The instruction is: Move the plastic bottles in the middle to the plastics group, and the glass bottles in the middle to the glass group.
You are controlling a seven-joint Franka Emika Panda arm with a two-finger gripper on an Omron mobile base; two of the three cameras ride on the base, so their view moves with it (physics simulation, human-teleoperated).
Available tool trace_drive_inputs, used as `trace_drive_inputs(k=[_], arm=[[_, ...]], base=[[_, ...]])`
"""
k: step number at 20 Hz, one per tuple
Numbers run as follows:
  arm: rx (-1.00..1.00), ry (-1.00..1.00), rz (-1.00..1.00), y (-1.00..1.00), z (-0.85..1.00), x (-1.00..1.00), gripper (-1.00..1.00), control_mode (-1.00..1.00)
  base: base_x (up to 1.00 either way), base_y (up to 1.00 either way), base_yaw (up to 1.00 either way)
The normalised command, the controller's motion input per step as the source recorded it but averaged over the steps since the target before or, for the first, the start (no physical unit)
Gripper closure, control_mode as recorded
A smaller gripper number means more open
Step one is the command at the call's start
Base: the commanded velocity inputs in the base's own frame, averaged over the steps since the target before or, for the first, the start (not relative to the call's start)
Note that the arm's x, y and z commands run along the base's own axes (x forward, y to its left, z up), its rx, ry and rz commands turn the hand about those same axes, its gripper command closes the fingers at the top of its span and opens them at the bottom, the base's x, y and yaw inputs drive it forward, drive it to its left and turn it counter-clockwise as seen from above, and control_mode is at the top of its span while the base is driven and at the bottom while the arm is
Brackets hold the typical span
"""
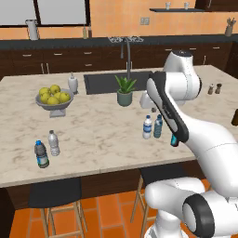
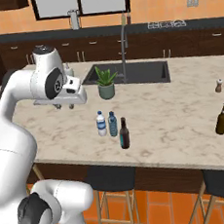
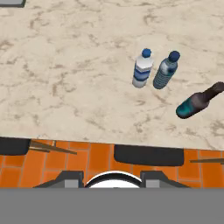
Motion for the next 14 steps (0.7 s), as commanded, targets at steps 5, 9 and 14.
trace_drive_inputs(k=[5,9,14], arm=[[0.01,-0.01,-0.16,-0.14,-0.06,-0.30,-1.00,-1.00],[0.04,-0.06,-0.27,-0.52,0.00,-0.48,-1.00,-1.00],[0.09,-0.01,-0.24,-0.96,-0.18,-0.02,-1.00,-1.00]], base=[[0.00,0.00,0.00],[0.00,0.00,0.00],[0.00,0.00,0.00]])
